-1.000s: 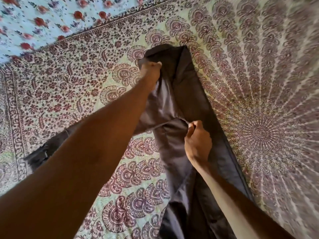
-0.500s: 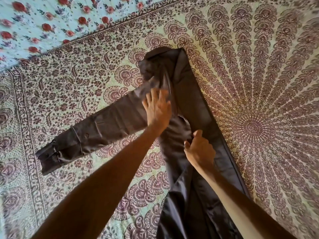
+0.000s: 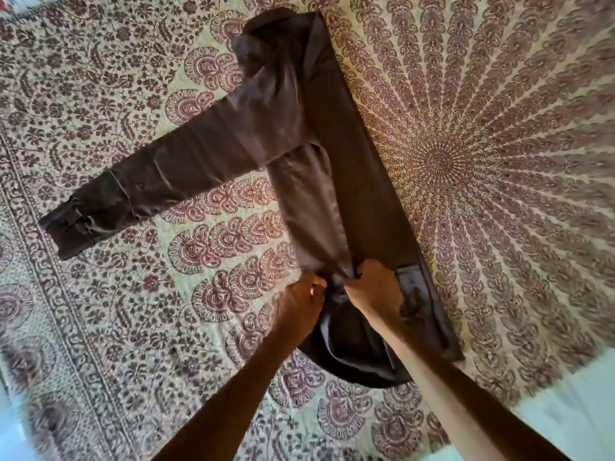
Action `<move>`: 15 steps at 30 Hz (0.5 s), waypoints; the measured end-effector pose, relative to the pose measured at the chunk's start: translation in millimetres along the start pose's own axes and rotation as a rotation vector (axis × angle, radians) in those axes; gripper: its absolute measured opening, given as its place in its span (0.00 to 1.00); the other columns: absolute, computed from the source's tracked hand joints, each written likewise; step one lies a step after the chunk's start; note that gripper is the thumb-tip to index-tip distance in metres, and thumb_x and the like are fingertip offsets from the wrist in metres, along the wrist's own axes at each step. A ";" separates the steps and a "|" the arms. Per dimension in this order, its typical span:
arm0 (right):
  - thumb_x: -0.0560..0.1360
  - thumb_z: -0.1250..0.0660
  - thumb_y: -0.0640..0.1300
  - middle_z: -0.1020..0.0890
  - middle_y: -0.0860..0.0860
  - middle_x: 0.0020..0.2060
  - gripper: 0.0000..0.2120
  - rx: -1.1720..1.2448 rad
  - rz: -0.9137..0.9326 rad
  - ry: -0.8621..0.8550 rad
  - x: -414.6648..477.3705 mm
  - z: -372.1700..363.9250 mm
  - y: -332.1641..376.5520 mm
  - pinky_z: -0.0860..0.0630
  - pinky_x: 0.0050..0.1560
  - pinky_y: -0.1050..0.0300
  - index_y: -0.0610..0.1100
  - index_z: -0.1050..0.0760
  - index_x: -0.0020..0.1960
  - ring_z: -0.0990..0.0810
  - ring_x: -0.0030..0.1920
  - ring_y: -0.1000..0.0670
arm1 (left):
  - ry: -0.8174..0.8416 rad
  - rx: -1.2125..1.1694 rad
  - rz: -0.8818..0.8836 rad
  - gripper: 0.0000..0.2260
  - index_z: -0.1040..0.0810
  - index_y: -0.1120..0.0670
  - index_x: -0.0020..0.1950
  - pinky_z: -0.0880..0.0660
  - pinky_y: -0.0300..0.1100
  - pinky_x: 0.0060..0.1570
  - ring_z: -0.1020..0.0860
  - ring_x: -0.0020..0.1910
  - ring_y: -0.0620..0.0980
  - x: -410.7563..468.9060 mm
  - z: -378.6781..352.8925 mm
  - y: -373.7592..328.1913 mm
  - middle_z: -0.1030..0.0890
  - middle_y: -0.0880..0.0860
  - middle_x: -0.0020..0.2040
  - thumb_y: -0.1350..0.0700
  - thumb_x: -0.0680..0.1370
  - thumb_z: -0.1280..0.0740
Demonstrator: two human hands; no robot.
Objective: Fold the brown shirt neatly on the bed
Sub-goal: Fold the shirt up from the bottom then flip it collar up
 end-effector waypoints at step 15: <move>0.77 0.36 0.50 0.17 0.38 0.53 0.17 0.315 0.003 0.002 -19.2 -0.3 -63.4 0.21 0.56 0.44 0.37 0.18 0.54 0.19 0.57 0.37 | 0.044 -0.052 -0.198 0.31 0.36 0.55 0.70 0.20 0.46 0.47 0.21 0.49 0.53 -130.3 -66.2 14.0 0.22 0.56 0.56 0.62 0.69 0.30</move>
Point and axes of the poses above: each hand's wrist, its own x-axis towards the middle knuckle, its own z-axis out of the back of the hand, y = z × x, the point moved 2 cm from there along x, towards the middle knuckle
